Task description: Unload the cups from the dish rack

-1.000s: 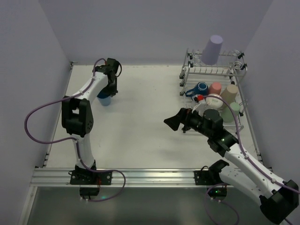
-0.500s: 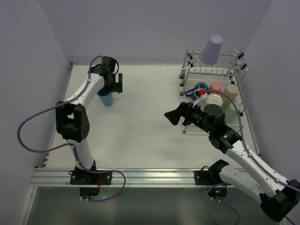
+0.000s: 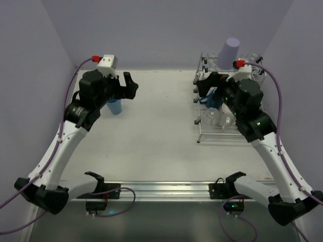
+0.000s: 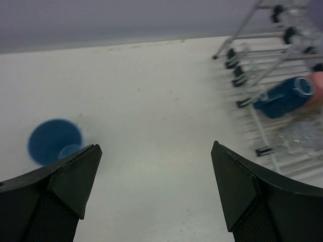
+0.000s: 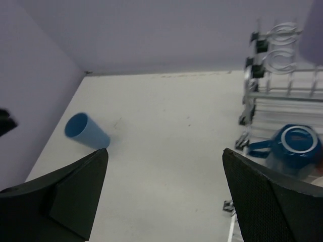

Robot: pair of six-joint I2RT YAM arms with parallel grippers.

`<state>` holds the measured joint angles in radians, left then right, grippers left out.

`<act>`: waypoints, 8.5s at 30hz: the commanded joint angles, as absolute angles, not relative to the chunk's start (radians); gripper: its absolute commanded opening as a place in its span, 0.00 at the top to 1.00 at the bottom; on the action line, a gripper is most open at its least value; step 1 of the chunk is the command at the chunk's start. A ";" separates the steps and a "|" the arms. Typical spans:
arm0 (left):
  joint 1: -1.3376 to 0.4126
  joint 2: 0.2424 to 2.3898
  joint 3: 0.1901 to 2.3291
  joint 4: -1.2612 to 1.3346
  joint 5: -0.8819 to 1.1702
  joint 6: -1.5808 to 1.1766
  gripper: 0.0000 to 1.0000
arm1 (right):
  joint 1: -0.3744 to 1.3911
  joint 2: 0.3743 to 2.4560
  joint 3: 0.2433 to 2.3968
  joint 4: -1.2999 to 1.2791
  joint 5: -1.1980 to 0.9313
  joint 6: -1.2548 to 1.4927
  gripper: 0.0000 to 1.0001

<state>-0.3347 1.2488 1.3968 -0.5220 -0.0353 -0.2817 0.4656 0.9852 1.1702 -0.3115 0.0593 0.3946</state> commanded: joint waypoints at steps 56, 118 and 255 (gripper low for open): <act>-0.623 0.942 0.888 -0.124 0.347 -0.311 0.00 | 0.066 1.732 2.131 -0.411 0.197 0.116 0.66; -0.695 1.124 0.830 0.629 0.493 -1.006 0.37 | 0.433 1.008 0.658 0.741 -0.365 1.074 0.66; -0.738 0.750 0.770 -0.218 0.276 -0.209 0.00 | 0.155 1.242 1.072 -0.566 0.411 0.390 0.01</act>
